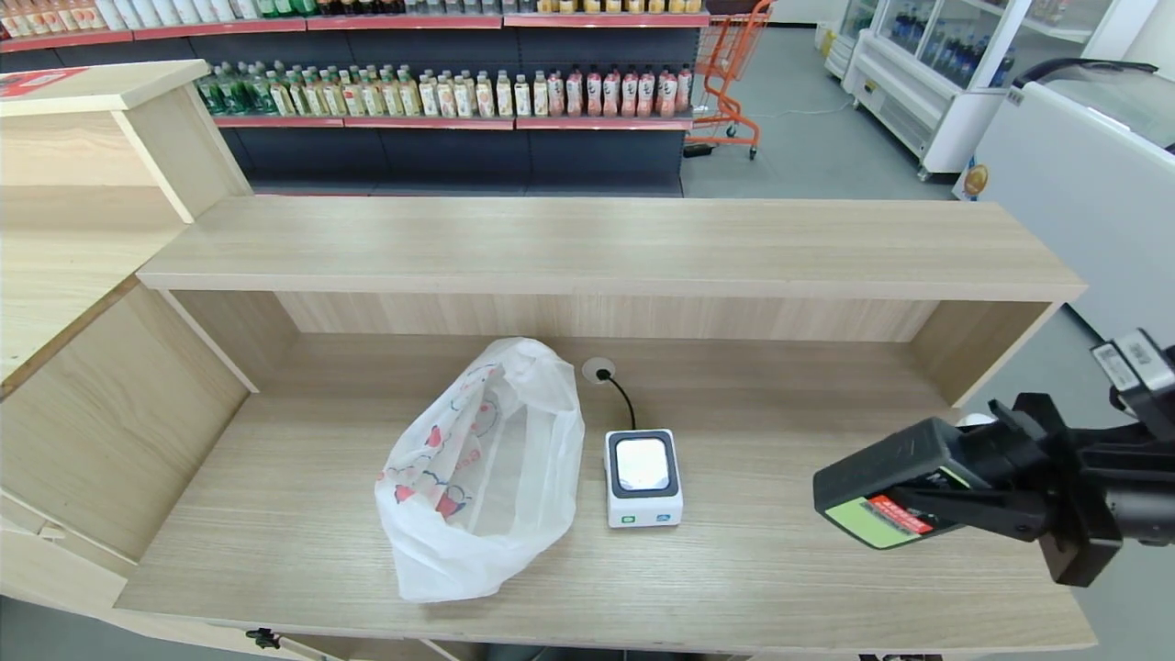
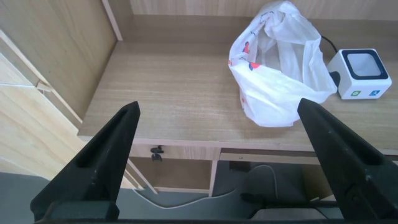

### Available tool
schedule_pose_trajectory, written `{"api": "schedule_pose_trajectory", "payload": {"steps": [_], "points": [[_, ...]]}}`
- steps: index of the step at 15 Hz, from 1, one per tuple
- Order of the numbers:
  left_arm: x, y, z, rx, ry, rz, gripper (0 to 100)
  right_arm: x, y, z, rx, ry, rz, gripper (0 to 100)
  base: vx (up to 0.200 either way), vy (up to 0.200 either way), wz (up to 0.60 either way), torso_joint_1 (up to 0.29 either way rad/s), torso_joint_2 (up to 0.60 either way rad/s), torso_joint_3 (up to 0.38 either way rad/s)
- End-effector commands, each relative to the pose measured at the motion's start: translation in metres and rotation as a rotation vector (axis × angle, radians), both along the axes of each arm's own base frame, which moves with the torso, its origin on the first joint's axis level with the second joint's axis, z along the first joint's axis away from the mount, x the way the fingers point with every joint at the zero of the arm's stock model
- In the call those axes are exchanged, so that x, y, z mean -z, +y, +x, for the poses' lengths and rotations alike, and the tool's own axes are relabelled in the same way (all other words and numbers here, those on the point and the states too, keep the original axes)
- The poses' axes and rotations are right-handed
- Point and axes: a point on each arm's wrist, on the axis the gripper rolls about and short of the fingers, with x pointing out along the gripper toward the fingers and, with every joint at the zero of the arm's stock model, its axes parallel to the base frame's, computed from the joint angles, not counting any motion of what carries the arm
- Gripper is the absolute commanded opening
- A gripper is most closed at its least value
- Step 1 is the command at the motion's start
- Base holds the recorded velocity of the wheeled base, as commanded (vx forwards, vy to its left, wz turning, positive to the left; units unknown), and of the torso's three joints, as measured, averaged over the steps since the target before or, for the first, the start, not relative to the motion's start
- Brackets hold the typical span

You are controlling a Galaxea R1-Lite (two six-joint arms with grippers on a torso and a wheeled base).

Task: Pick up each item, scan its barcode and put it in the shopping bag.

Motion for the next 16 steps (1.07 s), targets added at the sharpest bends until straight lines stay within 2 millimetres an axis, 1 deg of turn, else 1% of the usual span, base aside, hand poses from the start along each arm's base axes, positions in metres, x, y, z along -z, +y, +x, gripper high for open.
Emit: {"api": "schedule_pose_trajectory", "payload": {"steps": [1, 3, 5, 7, 8, 10, 11, 12, 13, 14, 16], "points": [[0.000, 0.000, 0.000, 0.000, 0.000, 0.000, 100, 0.027, -0.006, 0.038, 0.068, 0.262, 0.058, 0, 0.000, 0.000, 0.00, 0.000, 0.00, 0.000], [0.000, 0.000, 0.000, 0.000, 0.000, 0.000, 100, 0.040, 0.002, 0.073, 0.088, 0.380, 0.070, 0, 0.000, 0.000, 0.00, 0.000, 0.00, 0.000], [0.000, 0.000, 0.000, 0.000, 0.000, 0.000, 100, 0.055, 0.016, 0.105, 0.059, 0.422, 0.059, 0, 0.000, 0.000, 0.00, 0.000, 0.00, 0.000], [0.000, 0.000, 0.000, -0.001, 0.000, 0.000, 100, 0.067, 0.035, 0.122, 0.008, 0.449, 0.046, 0, 0.000, 0.000, 0.00, 0.000, 0.00, 0.000], [0.000, 0.000, 0.000, 0.000, 0.000, 0.000, 100, 0.070, 0.041, 0.127, -0.005, 0.454, 0.043, 0, 0.000, 0.000, 0.00, 0.000, 0.00, 0.000], [0.000, 0.000, 0.000, 0.000, 0.000, 0.000, 100, 0.079, 0.069, 0.149, -0.022, 0.480, 0.025, 0, 0.000, 0.000, 0.00, 0.000, 0.00, 0.000], [0.000, 0.000, 0.000, 0.000, 0.000, 0.000, 100, 0.081, 0.081, 0.159, -0.011, 0.486, 0.018, 0, 0.000, 0.000, 0.00, 0.000, 0.00, 0.000], [0.000, 0.000, 0.000, 0.000, 0.000, 0.000, 100, 0.081, 0.087, 0.164, -0.010, 0.486, 0.018, 0, 0.000, 0.000, 0.00, 0.000, 0.00, 0.000], [0.000, 0.000, 0.000, -0.001, 0.000, 0.000, 100, 0.085, 0.101, 0.176, 0.005, 0.488, 0.019, 0, 0.000, 0.000, 0.00, 0.000, 0.00, 0.000], [0.000, 0.000, 0.000, 0.000, 0.000, 0.000, 100, 0.087, 0.111, 0.182, 0.022, 0.487, 0.016, 0, 0.000, 0.000, 0.00, 0.000, 0.00, 0.000], [0.000, 0.000, 0.000, 0.000, 0.000, 0.000, 100, 0.093, 0.125, 0.186, 0.038, 0.487, 0.009, 0, 0.000, 0.000, 0.00, 0.000, 0.00, 0.000]]}}
